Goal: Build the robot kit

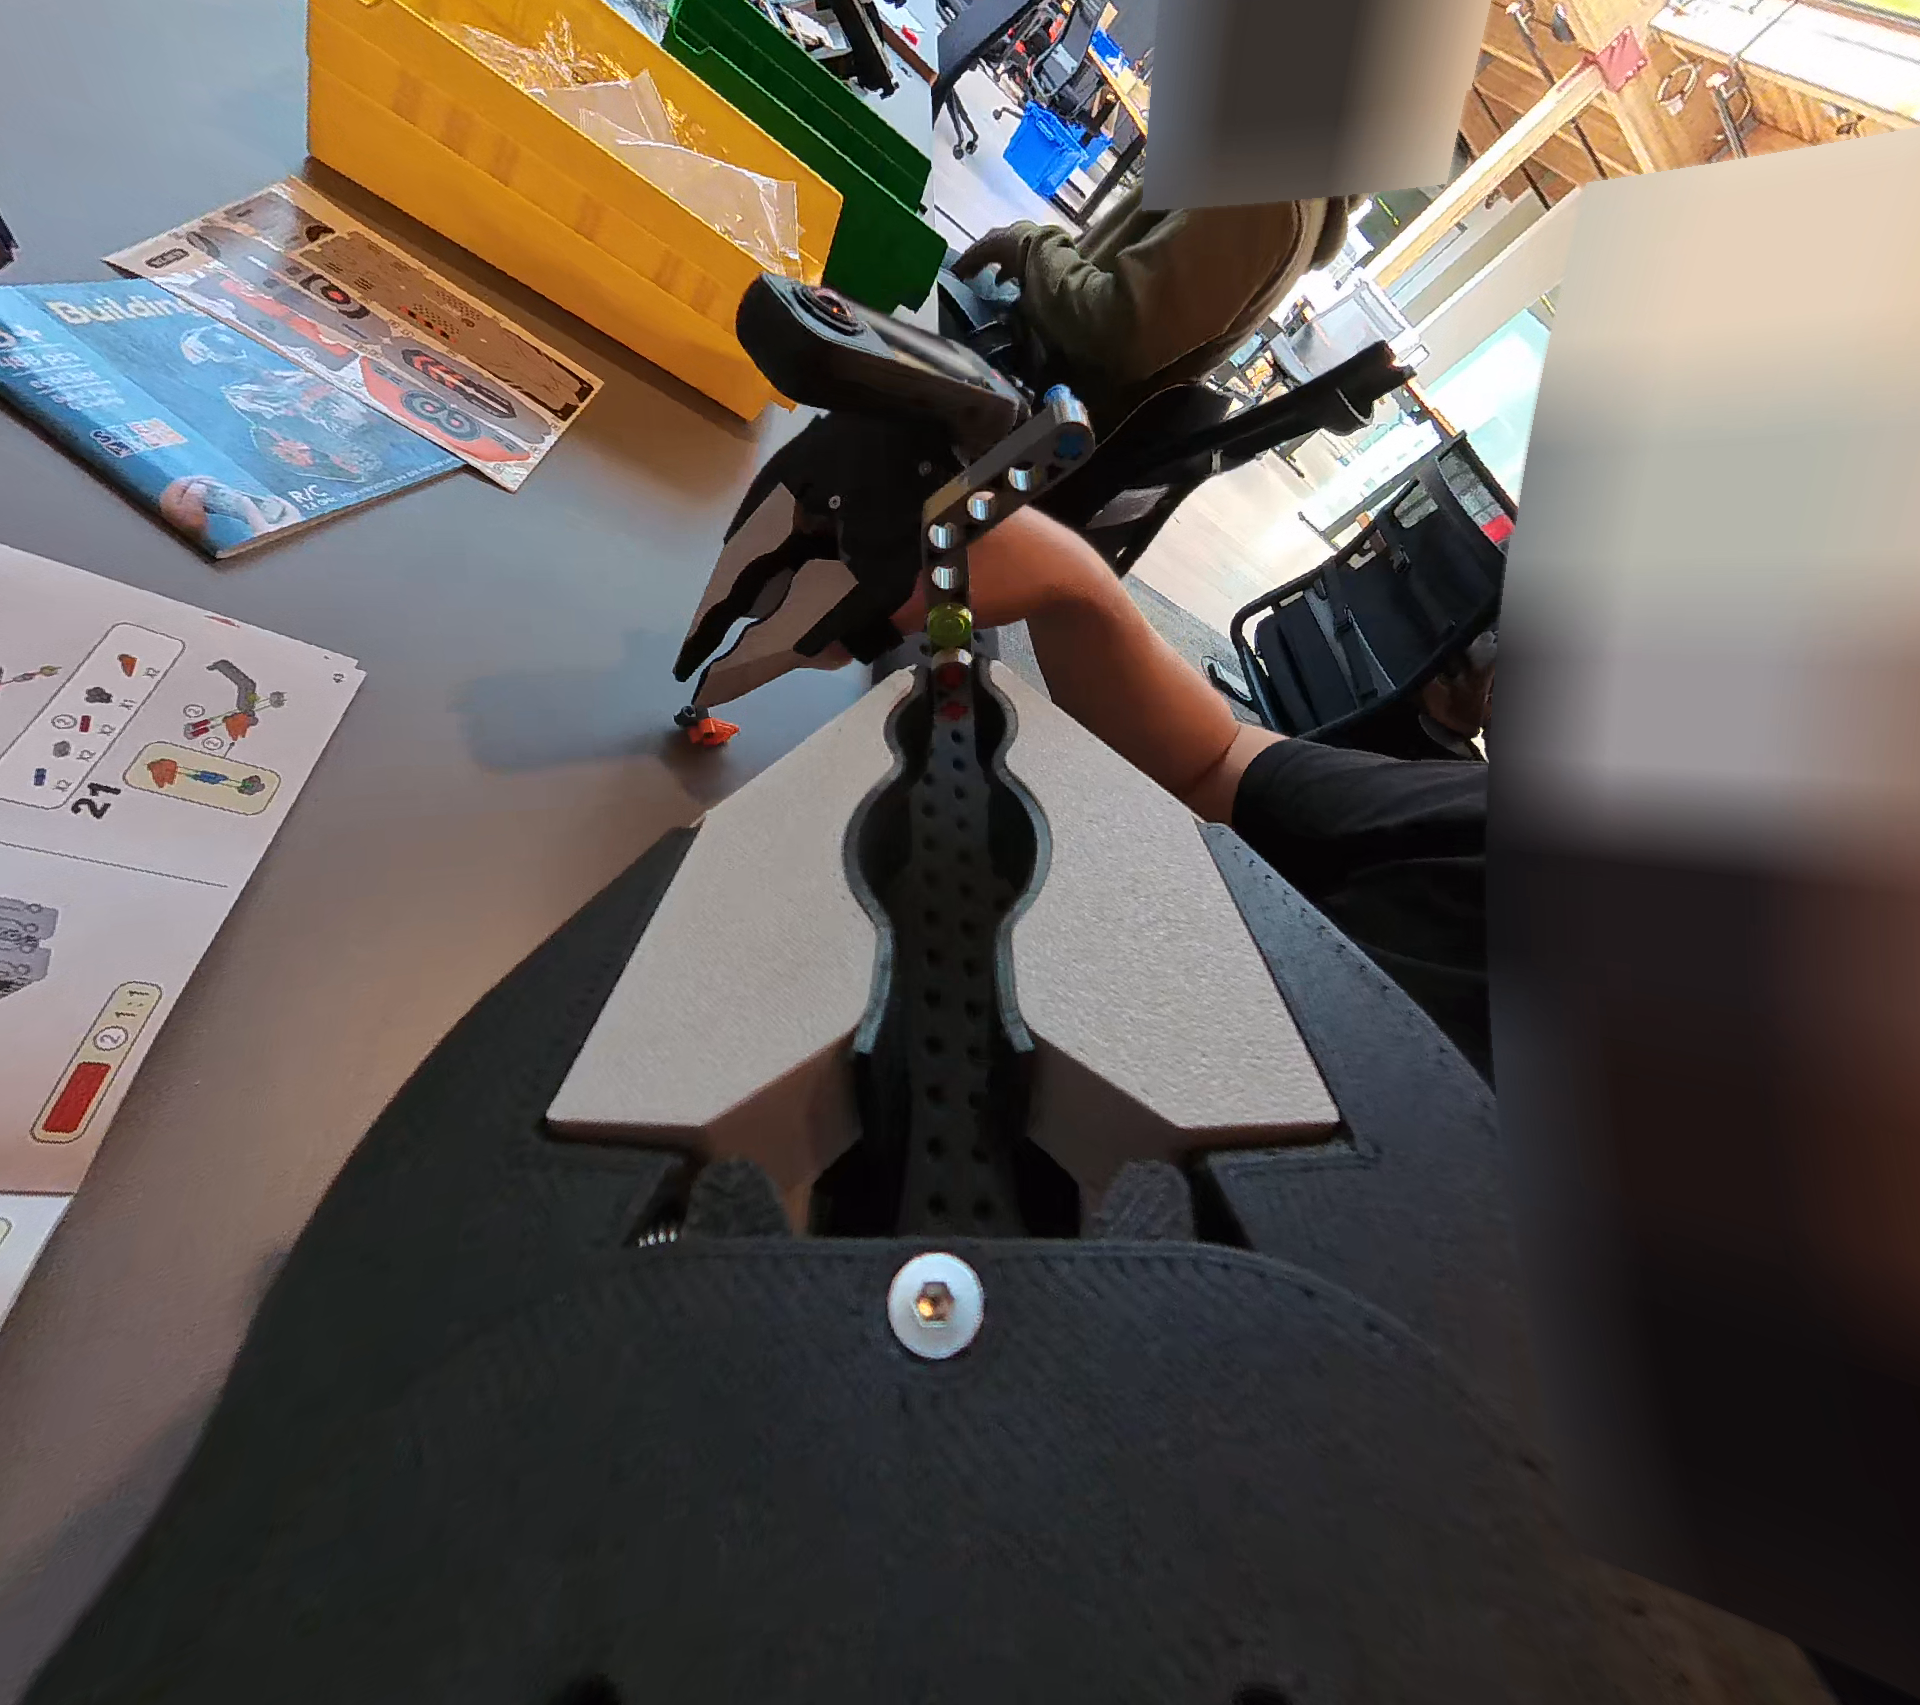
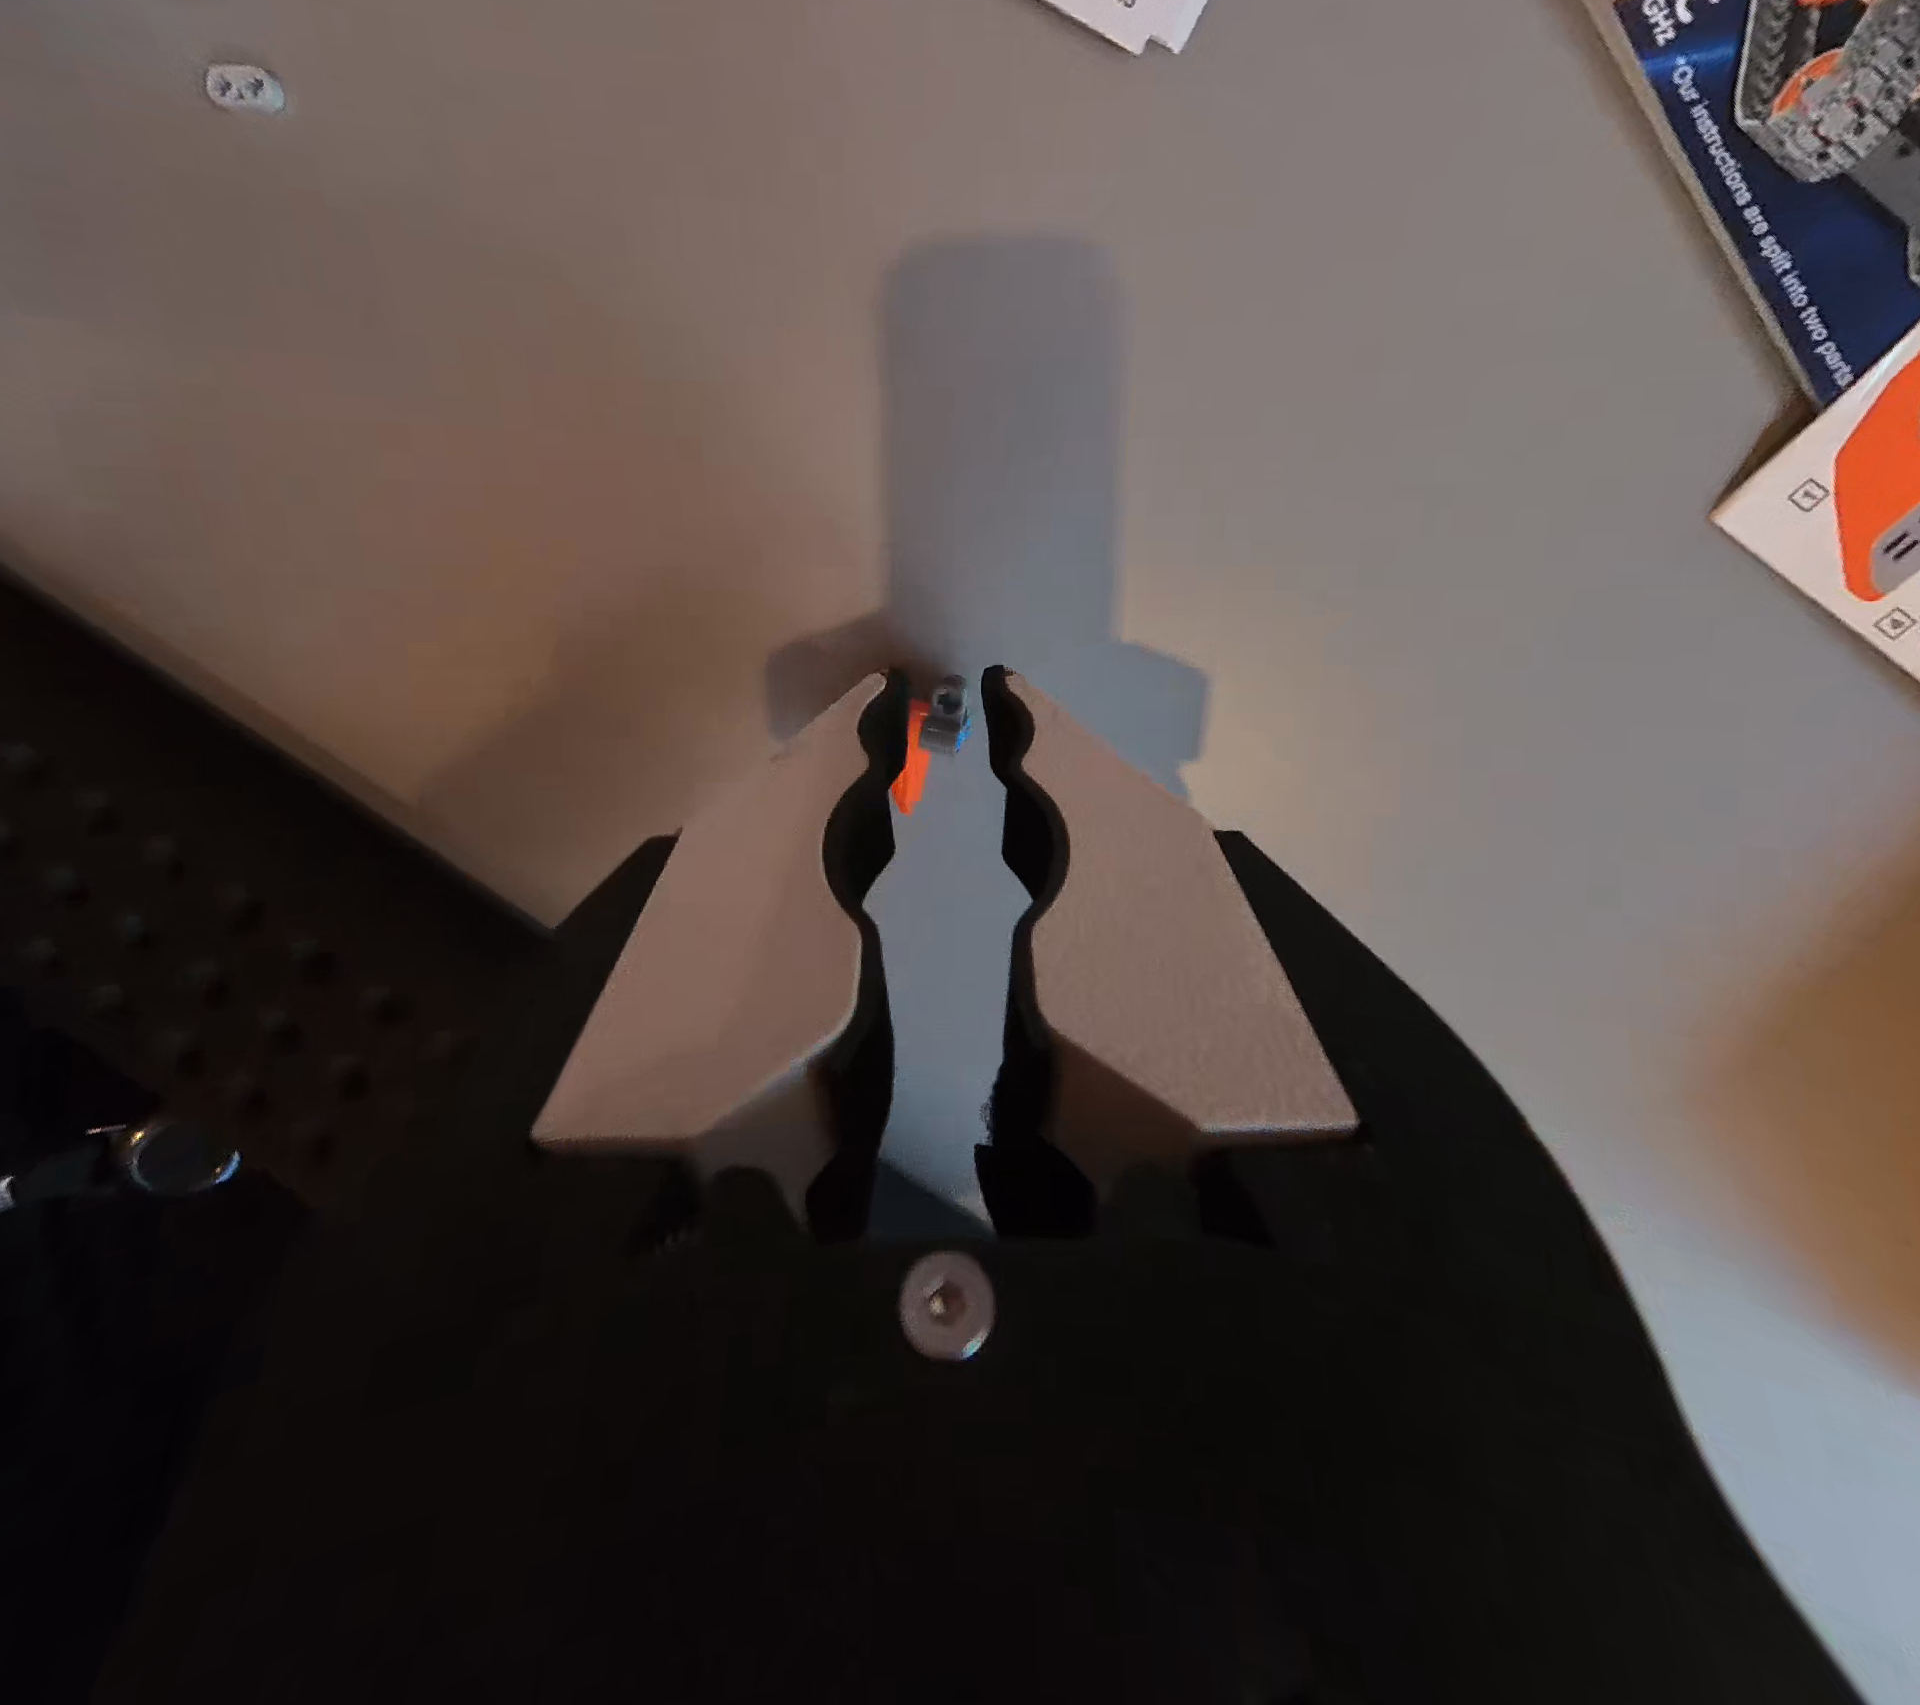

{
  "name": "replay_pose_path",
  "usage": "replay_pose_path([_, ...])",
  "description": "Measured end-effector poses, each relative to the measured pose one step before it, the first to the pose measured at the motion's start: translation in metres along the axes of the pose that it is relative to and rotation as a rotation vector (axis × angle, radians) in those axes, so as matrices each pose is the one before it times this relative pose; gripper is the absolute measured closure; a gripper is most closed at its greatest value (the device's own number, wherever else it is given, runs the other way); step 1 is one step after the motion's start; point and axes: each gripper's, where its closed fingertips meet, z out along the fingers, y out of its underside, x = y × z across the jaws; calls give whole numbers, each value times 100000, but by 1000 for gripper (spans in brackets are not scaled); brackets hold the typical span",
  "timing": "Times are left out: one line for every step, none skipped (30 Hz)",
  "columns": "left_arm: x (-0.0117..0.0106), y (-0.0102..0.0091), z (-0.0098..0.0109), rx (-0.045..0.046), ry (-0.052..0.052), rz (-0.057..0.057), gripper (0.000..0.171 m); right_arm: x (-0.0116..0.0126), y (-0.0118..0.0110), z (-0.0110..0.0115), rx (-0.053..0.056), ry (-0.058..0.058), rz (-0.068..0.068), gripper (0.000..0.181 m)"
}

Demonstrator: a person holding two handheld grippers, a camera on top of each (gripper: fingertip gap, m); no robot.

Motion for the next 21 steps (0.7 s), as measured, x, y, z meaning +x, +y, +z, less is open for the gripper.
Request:
replay_pose_path([85, -9, -25, 76, 99, 254, 166, -108, 5, 92, 423, 1831, -837, 167])
replay_pose_path([76, -16, -28, 34, 97, 159, 166, 79, 141, 136, -860, 2873, -1356, 167])
replay_pose_path([35, -11, -22, 63, -82, 108, 166, -66, 246, 166, -1613, 1647, -1493, 168])
replay_pose_path([24, 8, -9, 35, -2, 60, 166, -14, 182, 164, -1345, 1352, -811, 169])
replay_pose_path([38, 13, 11, -122, 202, -101, 166, 116, 125, 134, -886, 1436, -62, 169])
replay_pose_path([51, 33, 28, -191, 228, -186, 166, 28, 74, 113, -556, 445, 160, 170])
replay_pose_path([51, 35, 23, -111, 116, -11, 166, 29, 80, 120, -454, 141, 257, 170])
replay_pose_path([53, 21, 24, -144, 12, 149, 166, 93, 101, 141, -546, 384, 446, 172])
replay_pose_path([53, 32, 19, -224, 18, 162, 166, -5, 104, 161, -573, -269, 247, 174])
replay_pose_path([70, 0, -4, -67, 73, 155, 166, -137, 168, 153, -887, -1077, 144, 175])
replay_pose_path([61, -8, -11, 74, 71, 164, 166, -98, -11, 73, 180, -681, -416, 175])
replay_pose_path([26, -1, -24, 4, -39, 120, 166, 15, -42, 13, 704, 257, -596, 175])
replay_pose_path([-14, -7, -29, 37, -114, 15, 166, -35, 134, -65, -360, -309, 4, 175])
replay_pose_path([-43, -31, -16, 266, -19, -186, 166, -139, -90, -218, 1326, -1170, -30, 175])
replay_pose_path([-32, -25, 43, 319, 105, -295, 166, -238, -491, -437, 4439, -2028, -164, 175])
replay_pose_path([-71, 23, 124, 54, 162, -346, 166, -372, -742, -633, 6587, -3395, 169, 175])
replay_pose_path([-64, 56, 239, -105, 403, -356, 166, -683, -974, -836, 8849, -5877, 286, 175])
replay_pose_path([-63, 53, 371, 68, 772, -332, 166, -912, -1371, -1033, 12143, -7604, -582, 175])
replay_pose_path([-24, 53, 491, 334, 1335, -516, 166, -1098, -1605, -1152, 14494, -8303, -1959, 175])
replay_pose_path([57, 55, 605, 481, 2174, -829, 166, -1066, -1547, -1168, 14479, -7960, -1302, 175])
replay_pose_path([110, 97, 708, 521, 2739, -780, 166, -1101, -1405, -1087, 13162, -8392, 147, 175])
